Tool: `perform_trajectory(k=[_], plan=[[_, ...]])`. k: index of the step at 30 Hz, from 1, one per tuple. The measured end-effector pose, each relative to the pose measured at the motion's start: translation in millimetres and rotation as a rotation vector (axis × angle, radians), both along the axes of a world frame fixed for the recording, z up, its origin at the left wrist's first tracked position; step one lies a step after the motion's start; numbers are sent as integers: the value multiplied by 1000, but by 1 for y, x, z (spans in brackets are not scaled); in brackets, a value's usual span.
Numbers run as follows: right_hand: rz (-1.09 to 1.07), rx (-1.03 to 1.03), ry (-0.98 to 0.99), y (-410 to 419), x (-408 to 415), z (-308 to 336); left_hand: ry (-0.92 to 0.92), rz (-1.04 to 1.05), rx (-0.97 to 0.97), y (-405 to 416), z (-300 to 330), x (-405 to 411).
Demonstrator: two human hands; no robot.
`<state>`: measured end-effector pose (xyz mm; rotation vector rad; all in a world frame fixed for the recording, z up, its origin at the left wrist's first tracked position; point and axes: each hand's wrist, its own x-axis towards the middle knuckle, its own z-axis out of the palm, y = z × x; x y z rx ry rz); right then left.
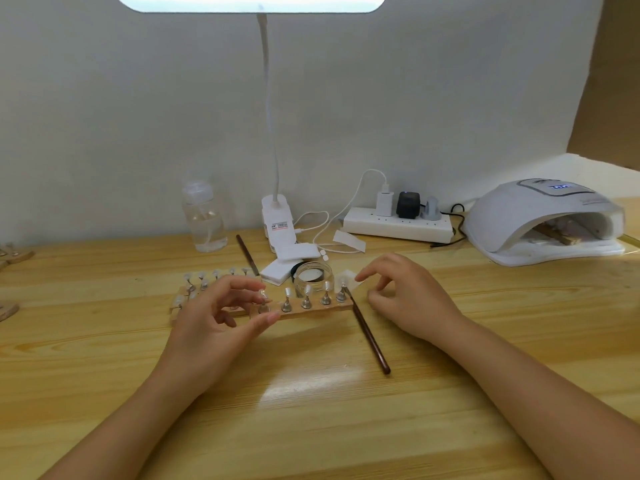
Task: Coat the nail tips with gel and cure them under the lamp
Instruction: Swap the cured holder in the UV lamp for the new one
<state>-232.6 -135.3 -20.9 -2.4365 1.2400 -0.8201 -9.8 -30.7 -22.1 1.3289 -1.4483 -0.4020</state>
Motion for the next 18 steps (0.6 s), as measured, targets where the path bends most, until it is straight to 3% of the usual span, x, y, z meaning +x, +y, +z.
perform_trajectory(k=[8, 18], plan=[[102, 425, 84, -10, -51, 50, 78, -51, -6, -10, 26, -44], [-149, 489, -274, -12, -175, 90, 164, -286, 51, -92, 46, -176]])
